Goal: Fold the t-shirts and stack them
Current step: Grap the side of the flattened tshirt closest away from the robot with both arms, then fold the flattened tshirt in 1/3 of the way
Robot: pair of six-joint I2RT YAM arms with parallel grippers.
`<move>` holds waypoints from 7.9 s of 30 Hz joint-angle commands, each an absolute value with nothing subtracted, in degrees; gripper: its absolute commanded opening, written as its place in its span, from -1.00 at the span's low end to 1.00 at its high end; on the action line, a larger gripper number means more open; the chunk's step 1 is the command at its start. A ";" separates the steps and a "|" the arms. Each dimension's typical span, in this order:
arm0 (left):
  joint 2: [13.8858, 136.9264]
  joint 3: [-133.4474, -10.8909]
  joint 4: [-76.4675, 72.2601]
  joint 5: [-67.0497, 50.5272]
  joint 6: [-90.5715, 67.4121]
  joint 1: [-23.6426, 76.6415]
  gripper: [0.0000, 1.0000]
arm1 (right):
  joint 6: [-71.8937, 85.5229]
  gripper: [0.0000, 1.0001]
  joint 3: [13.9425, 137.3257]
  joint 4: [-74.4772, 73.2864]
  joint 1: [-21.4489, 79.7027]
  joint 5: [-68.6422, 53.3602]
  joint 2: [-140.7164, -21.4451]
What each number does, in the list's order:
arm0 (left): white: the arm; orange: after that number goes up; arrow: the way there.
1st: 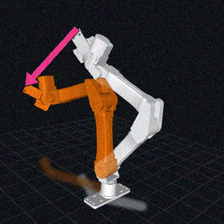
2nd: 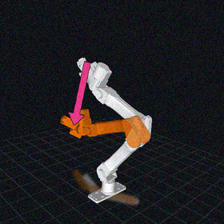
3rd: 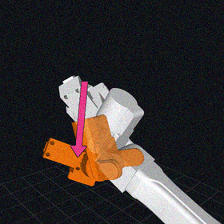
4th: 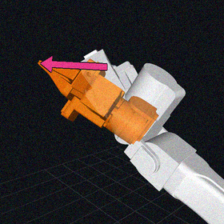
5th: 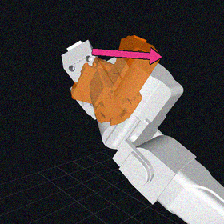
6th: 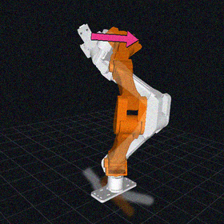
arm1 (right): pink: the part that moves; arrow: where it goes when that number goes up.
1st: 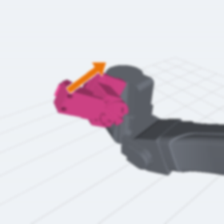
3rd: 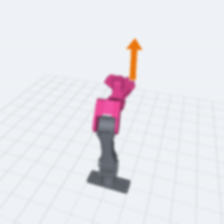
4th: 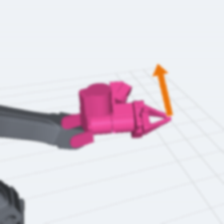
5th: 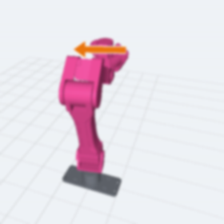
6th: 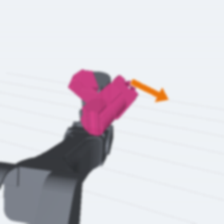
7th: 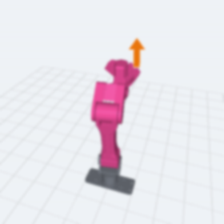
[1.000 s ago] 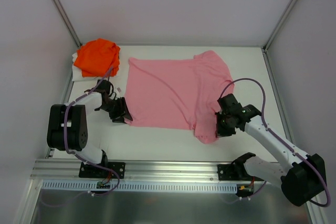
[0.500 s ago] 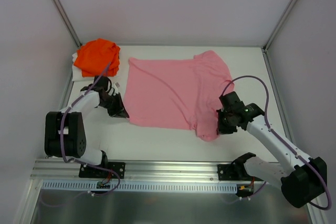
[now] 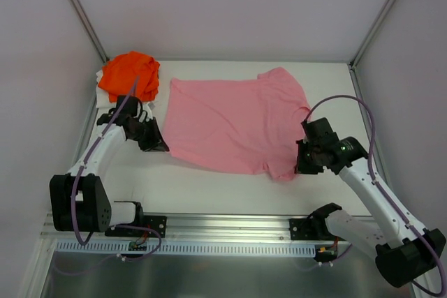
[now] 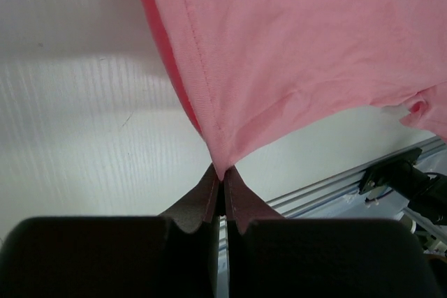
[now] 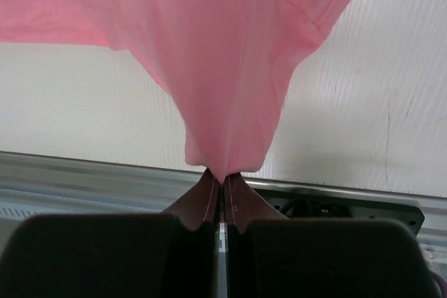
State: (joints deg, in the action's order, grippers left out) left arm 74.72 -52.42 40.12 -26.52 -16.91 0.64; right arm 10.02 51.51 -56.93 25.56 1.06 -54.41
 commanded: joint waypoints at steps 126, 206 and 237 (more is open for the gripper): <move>106.34 -78.84 32.35 -24.87 -21.62 0.44 -1.00 | 1.32 0.99 106.28 -52.21 -1.05 -9.49 -105.41; 128.50 -101.96 35.68 -31.03 -22.50 2.64 0.91 | 9.05 0.99 104.34 -51.24 -3.25 -31.46 -127.80; 117.60 -103.18 27.95 -30.76 -26.28 2.46 0.97 | 11.16 0.99 134.01 -57.39 -2.99 -33.22 -136.39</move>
